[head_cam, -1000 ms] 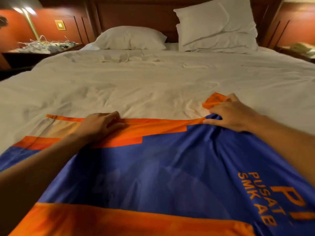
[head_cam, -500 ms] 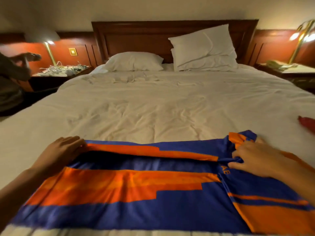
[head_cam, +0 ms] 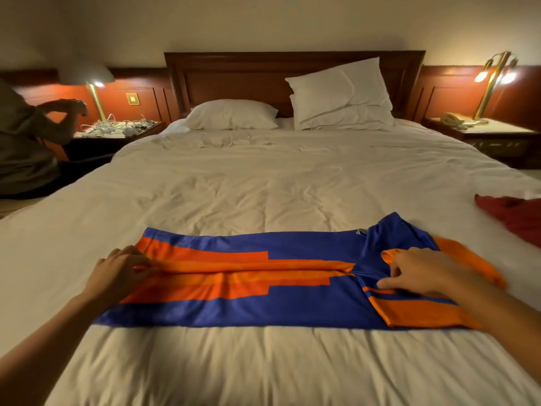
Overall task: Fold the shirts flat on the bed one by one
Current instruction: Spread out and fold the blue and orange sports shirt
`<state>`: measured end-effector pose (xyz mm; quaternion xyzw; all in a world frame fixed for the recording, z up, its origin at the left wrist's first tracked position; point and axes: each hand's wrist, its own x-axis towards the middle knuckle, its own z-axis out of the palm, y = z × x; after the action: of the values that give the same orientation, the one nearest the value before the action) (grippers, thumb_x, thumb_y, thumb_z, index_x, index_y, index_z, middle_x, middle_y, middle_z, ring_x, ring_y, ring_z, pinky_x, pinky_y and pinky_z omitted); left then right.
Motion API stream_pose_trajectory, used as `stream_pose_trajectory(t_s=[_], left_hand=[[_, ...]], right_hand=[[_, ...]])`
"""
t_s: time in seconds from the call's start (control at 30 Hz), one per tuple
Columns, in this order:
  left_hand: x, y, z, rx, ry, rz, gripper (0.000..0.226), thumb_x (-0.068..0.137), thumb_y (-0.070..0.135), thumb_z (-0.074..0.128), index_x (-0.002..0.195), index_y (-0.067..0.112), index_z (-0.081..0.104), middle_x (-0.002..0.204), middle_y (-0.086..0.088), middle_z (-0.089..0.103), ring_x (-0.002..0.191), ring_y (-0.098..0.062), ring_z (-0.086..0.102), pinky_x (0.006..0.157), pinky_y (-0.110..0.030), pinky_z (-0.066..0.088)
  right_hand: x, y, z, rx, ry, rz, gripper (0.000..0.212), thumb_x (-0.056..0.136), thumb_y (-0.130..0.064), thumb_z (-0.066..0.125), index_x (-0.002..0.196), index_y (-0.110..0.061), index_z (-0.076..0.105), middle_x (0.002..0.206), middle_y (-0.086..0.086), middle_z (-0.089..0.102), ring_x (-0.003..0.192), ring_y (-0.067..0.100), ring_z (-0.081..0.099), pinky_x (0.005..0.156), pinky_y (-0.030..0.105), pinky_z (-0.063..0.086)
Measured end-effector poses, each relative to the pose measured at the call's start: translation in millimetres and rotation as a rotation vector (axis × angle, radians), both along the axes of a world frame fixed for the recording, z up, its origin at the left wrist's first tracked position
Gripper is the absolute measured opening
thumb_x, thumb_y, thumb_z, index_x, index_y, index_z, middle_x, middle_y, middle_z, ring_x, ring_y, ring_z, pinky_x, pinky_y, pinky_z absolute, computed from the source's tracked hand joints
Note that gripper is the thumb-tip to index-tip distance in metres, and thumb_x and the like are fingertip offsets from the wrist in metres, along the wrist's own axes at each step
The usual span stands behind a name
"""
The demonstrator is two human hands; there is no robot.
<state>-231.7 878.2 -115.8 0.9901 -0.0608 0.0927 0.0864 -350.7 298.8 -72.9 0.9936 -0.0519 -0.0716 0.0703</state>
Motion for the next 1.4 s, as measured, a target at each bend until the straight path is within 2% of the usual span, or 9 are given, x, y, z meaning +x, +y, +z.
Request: stream_pose_trajectory(t_s=[0.1,0.23,0.53,0.67,0.83,0.97,1.1,1.2,1.4], left_hand=[[7,-2,-5,-0.276,0.059,0.180,0.026,0.093,0.047,0.064,0.107,0.030,0.076,0.127,-0.009,0.055,0.118,-0.036,0.051,0.102,-0.047,0.043],[9,-12,-5,-0.418,0.044,0.343,0.033,0.086,0.038,0.074,0.110,0.016,0.070,0.119,-0.021,0.058,0.110,-0.043,0.055,0.094,-0.048,0.047],[10,-5,0,-0.508,-0.128,0.303,0.011,0.082,0.024,0.078,0.090,0.018,0.073,0.084,-0.008,0.068,0.078,-0.028,0.062,0.070,-0.039,0.048],[19,6,1,-0.494,-0.130,0.294,0.008,0.080,0.020,0.080,0.085,0.019,0.074,0.073,-0.004,0.068,0.071,-0.025,0.061,0.065,-0.033,0.042],[35,14,10,-0.356,-0.022,0.313,0.022,0.084,0.032,0.079,0.098,0.016,0.075,0.097,-0.014,0.065,0.089,-0.035,0.061,0.078,-0.041,0.047],[46,-37,12,-0.296,-0.093,0.129,0.038,0.089,0.042,0.071,0.117,0.017,0.070,0.129,-0.020,0.055,0.111,-0.040,0.059,0.094,-0.047,0.046],[54,-108,-8,-0.096,0.138,-0.174,0.061,0.095,0.060,0.050,0.148,0.029,0.046,0.163,-0.004,0.027,0.146,-0.027,0.033,0.117,-0.044,0.029],[60,-121,-35,0.131,0.347,-0.239,0.073,0.094,0.072,0.021,0.158,0.040,0.011,0.168,-0.001,0.001,0.154,-0.027,0.001,0.123,-0.050,0.007],[63,-43,-55,0.320,0.319,-0.041,0.092,0.070,0.087,-0.022,0.151,0.042,-0.024,0.166,-0.004,-0.017,0.153,-0.026,-0.015,0.123,-0.050,-0.006]], right_hand=[[-1,17,-10,0.057,-0.162,0.010,0.043,0.087,-0.070,0.051,0.097,-0.031,0.067,0.101,-0.008,0.064,0.087,0.012,0.061,0.066,0.030,0.046],[9,48,-30,0.132,-0.252,0.067,0.048,0.093,-0.061,0.052,0.134,-0.038,0.053,0.130,-0.011,0.054,0.120,0.016,0.050,0.093,0.035,0.042],[18,49,-42,0.306,-0.505,0.190,0.007,0.090,-0.024,0.072,0.095,-0.020,0.070,0.092,-0.006,0.062,0.083,0.015,0.063,0.064,0.025,0.044],[15,41,-39,0.266,-0.397,0.297,0.007,0.089,-0.031,0.071,0.093,-0.025,0.072,0.091,-0.013,0.059,0.072,0.007,0.061,0.057,0.016,0.040],[24,48,-37,0.391,-0.508,0.245,0.032,0.089,-0.054,0.056,0.074,-0.028,0.067,0.083,-0.018,0.053,0.074,0.002,0.054,0.066,0.018,0.036],[70,94,-47,0.683,-0.568,0.114,0.022,0.097,-0.038,0.057,0.103,-0.023,0.072,0.111,-0.008,0.061,0.102,0.015,0.061,0.082,0.026,0.046],[107,143,-75,0.549,-0.091,-0.106,0.062,0.101,-0.059,0.031,0.156,-0.032,0.023,0.166,0.003,0.013,0.152,0.027,0.012,0.121,0.048,0.013],[105,153,-103,0.340,-0.033,-0.138,0.069,0.096,-0.071,0.012,0.155,-0.043,-0.009,0.166,0.000,-0.012,0.152,0.029,-0.011,0.120,0.054,-0.007],[100,149,-109,0.275,-0.058,-0.190,0.080,0.087,-0.081,0.005,0.153,-0.043,-0.017,0.165,0.006,-0.018,0.151,0.029,-0.017,0.121,0.052,-0.009]])
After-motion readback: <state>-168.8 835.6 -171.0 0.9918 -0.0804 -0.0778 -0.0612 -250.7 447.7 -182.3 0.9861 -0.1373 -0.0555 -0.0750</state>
